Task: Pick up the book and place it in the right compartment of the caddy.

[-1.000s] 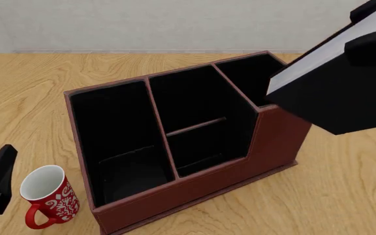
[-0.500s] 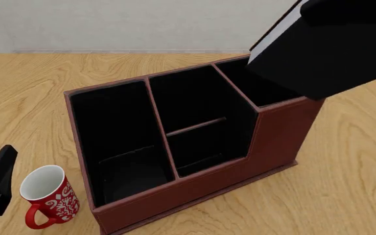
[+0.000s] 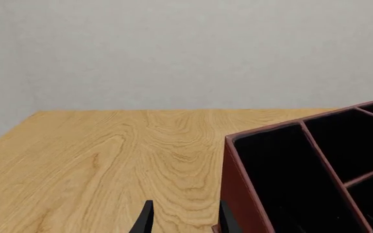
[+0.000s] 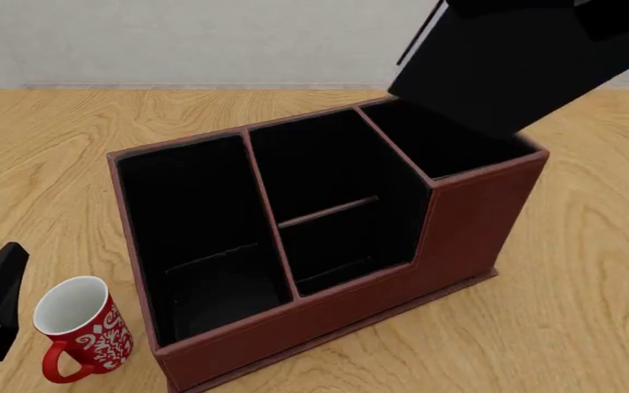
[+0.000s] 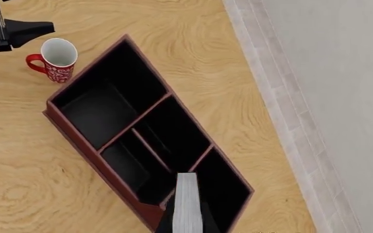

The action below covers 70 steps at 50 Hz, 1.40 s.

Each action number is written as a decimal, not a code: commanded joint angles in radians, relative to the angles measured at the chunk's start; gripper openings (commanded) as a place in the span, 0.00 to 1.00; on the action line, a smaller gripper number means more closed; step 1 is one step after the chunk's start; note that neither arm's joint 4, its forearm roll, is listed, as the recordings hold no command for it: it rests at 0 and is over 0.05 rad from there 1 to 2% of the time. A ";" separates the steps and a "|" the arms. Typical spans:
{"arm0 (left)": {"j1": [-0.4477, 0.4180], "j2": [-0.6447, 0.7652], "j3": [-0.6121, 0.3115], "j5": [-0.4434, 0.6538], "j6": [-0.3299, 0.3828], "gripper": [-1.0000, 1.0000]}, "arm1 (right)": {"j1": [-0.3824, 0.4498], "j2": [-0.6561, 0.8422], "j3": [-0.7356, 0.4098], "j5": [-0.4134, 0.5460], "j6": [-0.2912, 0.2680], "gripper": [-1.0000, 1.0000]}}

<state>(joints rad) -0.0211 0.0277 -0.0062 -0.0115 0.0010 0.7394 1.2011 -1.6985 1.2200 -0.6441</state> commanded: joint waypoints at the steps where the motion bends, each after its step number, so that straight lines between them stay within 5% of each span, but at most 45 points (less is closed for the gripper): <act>1: 0.000 0.002 0.001 -0.003 0.000 1.00 | -0.065 0.042 -0.051 0.000 0.007 0.00; 51: 0.000 -0.002 0.003 -0.002 0.000 1.00 | -0.187 0.171 -0.164 -0.008 0.061 0.00; 70: 0.000 -0.001 0.003 -0.001 0.000 1.00 | -0.225 0.185 -0.053 -0.083 0.076 0.00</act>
<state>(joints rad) -0.0212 0.0260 -0.0037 -0.0123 0.0009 0.5401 1.3808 -1.7927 1.1778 -0.5935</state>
